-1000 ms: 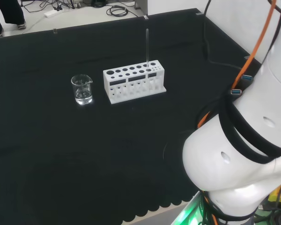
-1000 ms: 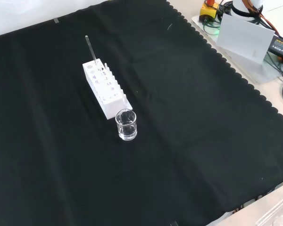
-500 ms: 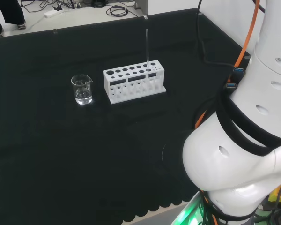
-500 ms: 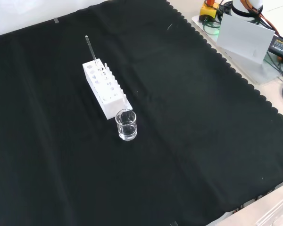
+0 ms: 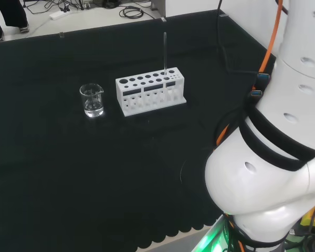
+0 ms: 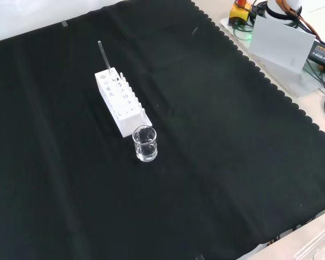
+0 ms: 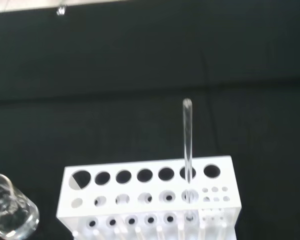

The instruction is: Take the glass rod from the white test tube rack.

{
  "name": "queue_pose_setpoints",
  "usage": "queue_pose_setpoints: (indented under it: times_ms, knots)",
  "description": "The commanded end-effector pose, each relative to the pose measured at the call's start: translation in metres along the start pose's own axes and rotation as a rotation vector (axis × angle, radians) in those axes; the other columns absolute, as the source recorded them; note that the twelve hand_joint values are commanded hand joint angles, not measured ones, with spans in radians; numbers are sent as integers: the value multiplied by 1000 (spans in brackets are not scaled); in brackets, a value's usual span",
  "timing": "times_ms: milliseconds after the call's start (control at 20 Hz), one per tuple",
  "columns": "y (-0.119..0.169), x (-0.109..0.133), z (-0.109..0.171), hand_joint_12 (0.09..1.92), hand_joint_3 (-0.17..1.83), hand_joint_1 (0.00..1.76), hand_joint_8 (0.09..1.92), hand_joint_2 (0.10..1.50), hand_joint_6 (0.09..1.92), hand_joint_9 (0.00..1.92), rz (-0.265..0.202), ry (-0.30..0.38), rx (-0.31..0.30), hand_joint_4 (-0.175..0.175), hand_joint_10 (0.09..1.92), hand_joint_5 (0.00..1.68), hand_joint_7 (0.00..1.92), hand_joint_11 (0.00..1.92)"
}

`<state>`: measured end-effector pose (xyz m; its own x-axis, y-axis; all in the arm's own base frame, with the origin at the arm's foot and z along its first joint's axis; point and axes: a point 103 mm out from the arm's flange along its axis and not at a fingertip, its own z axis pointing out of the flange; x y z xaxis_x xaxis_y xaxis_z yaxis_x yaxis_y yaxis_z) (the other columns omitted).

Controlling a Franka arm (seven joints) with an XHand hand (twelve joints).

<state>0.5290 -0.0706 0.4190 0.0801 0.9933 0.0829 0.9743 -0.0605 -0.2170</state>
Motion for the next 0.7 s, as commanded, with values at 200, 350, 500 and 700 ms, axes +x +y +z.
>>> queue_pose_setpoints:
  times_ms: [200, 350, 500, 700]
  knots:
    - [27, -28, 45, 1287, 524, 641, 909, 886, 87, 608, 15, 15, 54, -175, 809, 308, 321, 535]
    - [28, -32, 55, 1285, 524, 640, 909, 886, 87, 612, 26, 13, 68, -175, 809, 311, 325, 539]
    - [29, -33, 64, 1283, 525, 640, 913, 887, 87, 620, 33, 15, 80, -175, 808, 314, 341, 545]
    - [30, -32, 72, 1277, 525, 640, 915, 888, 87, 652, 30, 12, 90, -175, 807, 320, 371, 570]
